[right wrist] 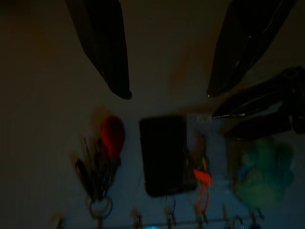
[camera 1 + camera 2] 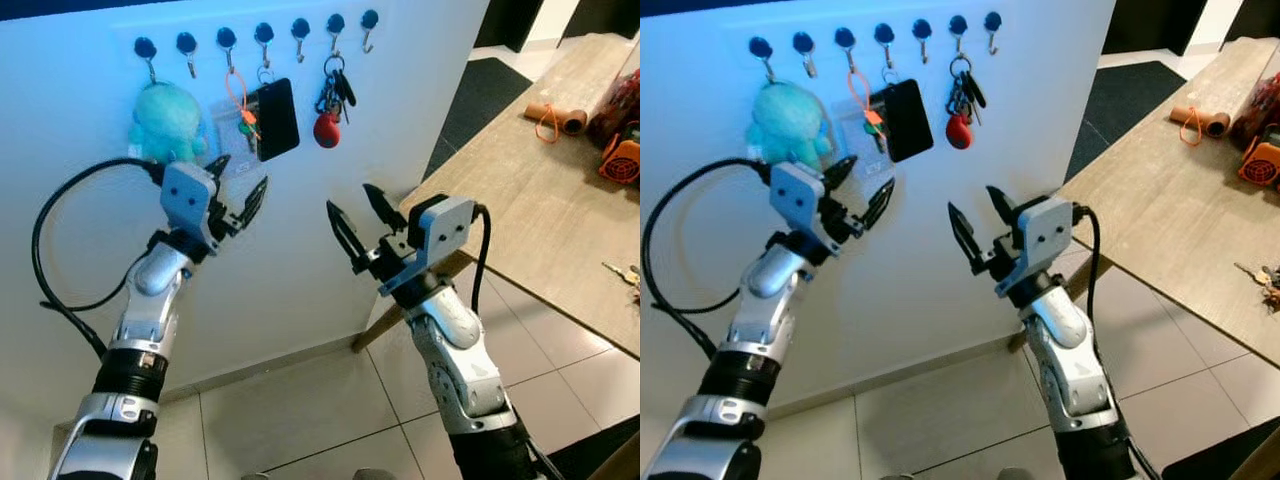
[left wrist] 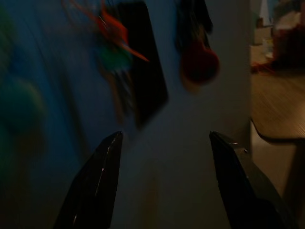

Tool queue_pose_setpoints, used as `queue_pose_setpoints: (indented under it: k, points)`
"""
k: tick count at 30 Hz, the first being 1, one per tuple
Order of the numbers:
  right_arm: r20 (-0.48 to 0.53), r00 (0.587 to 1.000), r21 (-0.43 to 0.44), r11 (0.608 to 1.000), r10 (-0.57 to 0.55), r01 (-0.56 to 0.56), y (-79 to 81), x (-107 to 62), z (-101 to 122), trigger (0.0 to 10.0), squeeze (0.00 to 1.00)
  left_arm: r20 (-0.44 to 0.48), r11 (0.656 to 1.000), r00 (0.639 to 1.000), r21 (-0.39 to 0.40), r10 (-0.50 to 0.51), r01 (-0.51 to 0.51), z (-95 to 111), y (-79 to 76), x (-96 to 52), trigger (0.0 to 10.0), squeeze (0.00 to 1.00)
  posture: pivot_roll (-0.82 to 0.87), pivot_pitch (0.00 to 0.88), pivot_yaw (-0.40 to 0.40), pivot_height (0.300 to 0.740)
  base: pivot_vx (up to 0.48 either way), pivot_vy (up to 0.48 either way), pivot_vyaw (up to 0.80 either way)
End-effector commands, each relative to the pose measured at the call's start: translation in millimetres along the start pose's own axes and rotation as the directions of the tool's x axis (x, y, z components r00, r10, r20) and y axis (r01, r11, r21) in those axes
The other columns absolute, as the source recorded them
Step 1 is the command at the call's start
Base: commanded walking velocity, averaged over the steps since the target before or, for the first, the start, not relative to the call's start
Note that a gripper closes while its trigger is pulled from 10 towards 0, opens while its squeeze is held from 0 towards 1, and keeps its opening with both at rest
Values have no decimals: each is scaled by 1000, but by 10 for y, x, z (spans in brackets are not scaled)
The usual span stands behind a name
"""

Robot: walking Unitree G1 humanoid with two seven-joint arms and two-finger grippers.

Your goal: Hang keys on a hook

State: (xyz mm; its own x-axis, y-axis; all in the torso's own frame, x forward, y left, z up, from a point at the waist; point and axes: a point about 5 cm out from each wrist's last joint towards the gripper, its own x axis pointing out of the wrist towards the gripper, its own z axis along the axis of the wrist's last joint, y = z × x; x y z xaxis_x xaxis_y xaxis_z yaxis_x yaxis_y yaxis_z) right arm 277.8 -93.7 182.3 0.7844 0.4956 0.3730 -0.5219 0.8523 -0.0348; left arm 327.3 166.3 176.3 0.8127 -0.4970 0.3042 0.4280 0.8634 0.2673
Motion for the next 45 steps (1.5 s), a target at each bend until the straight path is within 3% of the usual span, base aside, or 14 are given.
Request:
queue_pose_setpoints:
  k: [1,5,8,13,15,19,22,23,25,27,29,31,36,45]
  points:
    - [-40,999,6,1000,-10,10,-7,-64,-105,10000,0,-37,1000,999,-4,-21,20,-63,21,-112,10000,0,40,93,14,740,0,0,0]
    - [-152,988,7,1000,-25,26,-41,-172,-319,10000,0,-106,999,994,-20,-38,36,-223,-30,-252,10000,0,47,90,11,740,0,0,0]
    - [-409,911,-23,999,-51,45,-109,-369,-757,10000,0,-263,998,963,-34,-54,47,-557,-155,-464,10000,0,46,88,12,740,0,0,0]
    - [-547,832,-16,995,-93,100,-188,-609,-1086,10000,0,-444,997,894,-76,-54,23,-928,-278,-731,10000,0,50,74,16,740,0,0,0]
    - [-622,766,-9,979,-165,204,-278,-827,-1316,10000,0,-612,988,791,-118,3,-95,-1228,-326,-996,10000,0,50,66,15,740,0,0,0]
    - [-672,701,-7,949,-238,315,-352,-1002,-1466,10000,0,-713,968,698,-122,69,-220,-1392,-337,-1175,10000,0,53,55,15,740,0,0,0]
    - [-760,516,-63,835,-395,547,-457,-1424,-1696,10000,0,-855,816,494,-169,158,-553,-1609,-399,-1485,10000,0,45,32,27,740,0,0,0]
    - [-784,460,-54,783,-418,620,-460,-1550,-1745,10000,0,-879,771,450,-176,157,-612,-1647,-446,-1538,10000,0,44,22,30,740,0,0,0]
    - [-804,408,-38,721,-433,692,-457,-1659,-1782,10000,0,-899,757,412,-167,146,-632,-1675,-494,-1568,10000,0,43,16,31,740,0,0,0]
    - [-823,335,-17,610,-459,792,-457,-1823,-1818,10000,0,-907,766,407,-185,109,-616,-1695,-591,-1540,10000,0,41,2,33,740,0,0,0]
    - [-825,315,-26,588,-469,808,-462,-1874,-1822,10000,0,-907,781,406,-173,111,-600,-1697,-617,-1514,10000,0,42,0,30,740,0,0,0]
    - [-828,308,-46,605,-468,795,-464,-1913,-1830,10000,0,-884,828,438,-119,163,-548,-1675,-596,-1444,10000,0,38,0,23,740,0,0,0]
    - [-835,300,-71,630,-462,774,-474,-1964,-1849,10000,0,-890,805,405,-80,207,-587,-1683,-570,-1420,10000,0,30,0,13,740,0,0,0]
    - [-833,294,-93,643,-468,760,-534,-2023,-1833,10000,0,-887,853,436,-107,150,-511,-1693,-711,-1368,10000,0,19,0,5,740,0,0,0]
